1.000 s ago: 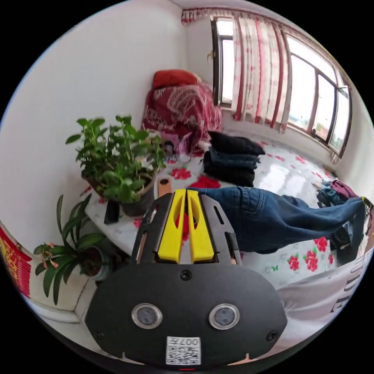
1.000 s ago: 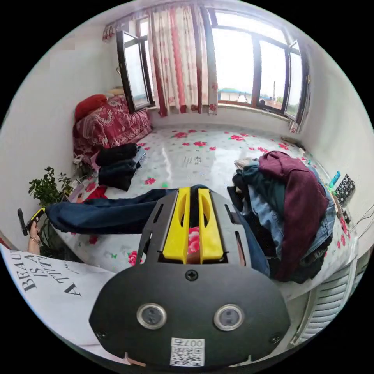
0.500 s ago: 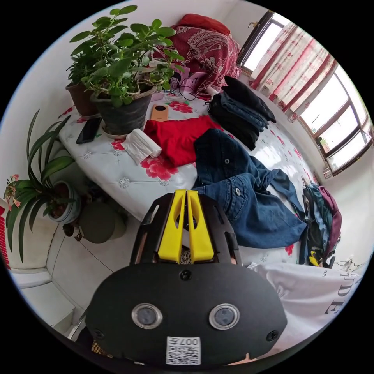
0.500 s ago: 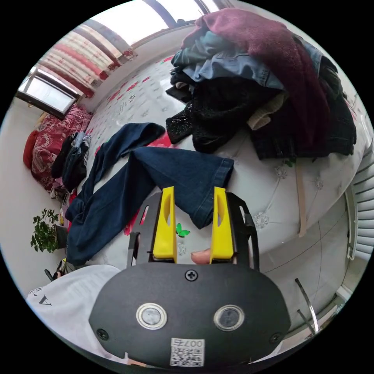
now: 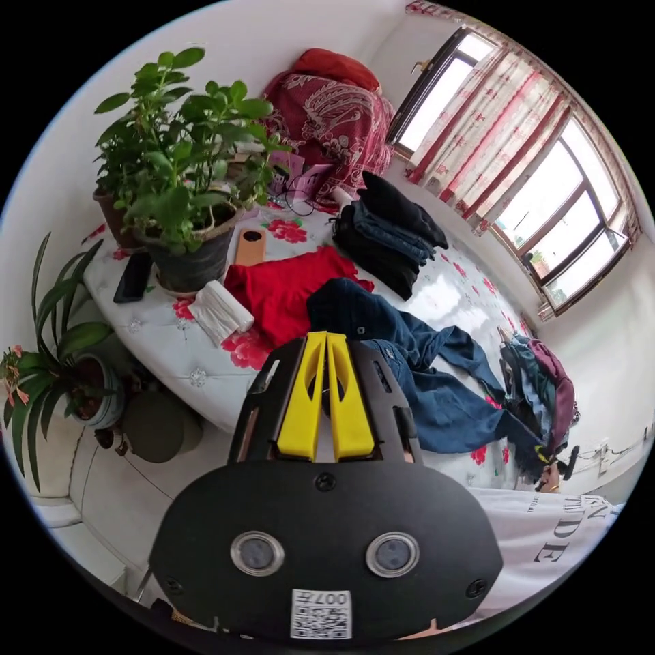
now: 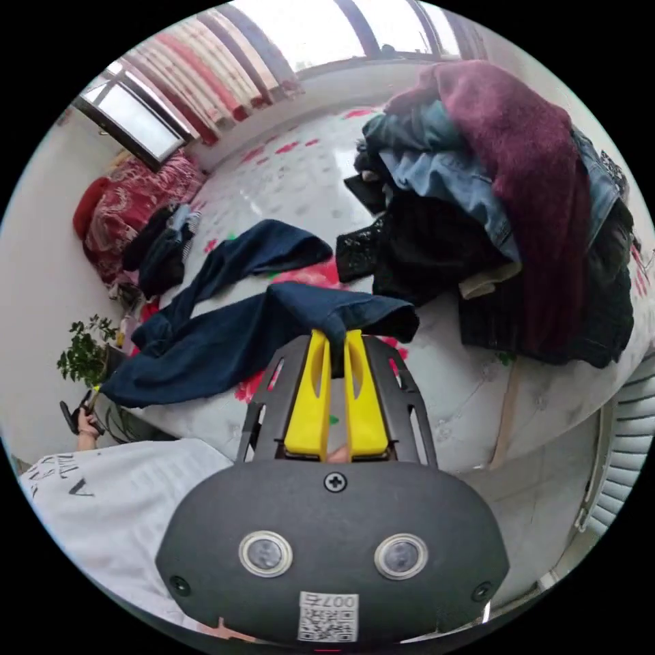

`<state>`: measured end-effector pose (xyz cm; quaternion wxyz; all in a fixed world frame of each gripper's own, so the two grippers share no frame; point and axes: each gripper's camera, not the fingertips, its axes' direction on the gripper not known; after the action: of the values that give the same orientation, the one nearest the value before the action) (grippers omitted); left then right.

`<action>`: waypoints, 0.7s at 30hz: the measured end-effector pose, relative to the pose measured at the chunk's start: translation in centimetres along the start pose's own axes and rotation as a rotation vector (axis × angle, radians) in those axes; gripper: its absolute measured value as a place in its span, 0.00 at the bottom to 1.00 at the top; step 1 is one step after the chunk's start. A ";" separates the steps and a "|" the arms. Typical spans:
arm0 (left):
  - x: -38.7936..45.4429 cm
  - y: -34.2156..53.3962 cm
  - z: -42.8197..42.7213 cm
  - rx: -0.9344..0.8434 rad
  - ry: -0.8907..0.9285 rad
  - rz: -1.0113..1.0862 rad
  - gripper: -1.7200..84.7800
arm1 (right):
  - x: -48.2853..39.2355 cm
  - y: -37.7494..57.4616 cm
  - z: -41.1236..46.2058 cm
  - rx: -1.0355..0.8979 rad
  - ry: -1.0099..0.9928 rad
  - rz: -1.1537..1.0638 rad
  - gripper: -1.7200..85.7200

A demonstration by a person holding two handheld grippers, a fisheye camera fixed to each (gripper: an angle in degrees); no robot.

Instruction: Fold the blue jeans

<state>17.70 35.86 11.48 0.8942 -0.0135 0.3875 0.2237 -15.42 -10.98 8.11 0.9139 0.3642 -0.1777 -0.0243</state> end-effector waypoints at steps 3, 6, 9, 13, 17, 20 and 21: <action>-1.3 -2.1 -2.0 0.049 0.042 -0.039 0.01 | -1.9 -2.9 -9.1 0.077 -0.180 -0.107 0.06; -2.1 -3.7 -1.5 0.061 -0.029 -0.066 0.01 | -3.5 -5.7 -12.6 0.072 -0.047 -0.169 0.07; -2.6 -4.7 1.1 0.016 -0.021 -0.083 0.01 | -0.8 -8.0 -9.0 -0.034 0.074 -0.092 0.08; -1.6 -3.7 3.4 -0.049 0.017 -0.020 0.01 | 4.2 -5.8 -4.1 -0.120 0.024 0.015 0.11; -1.0 -1.1 4.9 -0.142 -0.044 0.025 0.02 | 10.5 -1.3 -2.1 -0.057 -0.096 0.208 0.12; -2.1 1.5 5.8 -0.172 -0.078 -0.043 0.07 | 14.2 0.3 -0.7 -0.058 -0.230 0.347 0.13; -3.0 2.2 6.2 -0.176 -0.069 -0.099 0.09 | 15.2 0.6 0.0 -0.070 -0.270 0.389 0.13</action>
<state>19.19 37.89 18.23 0.9124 -0.1033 0.3341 0.2128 -1.20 -13.17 13.15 0.8813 0.2848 -0.3643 0.0974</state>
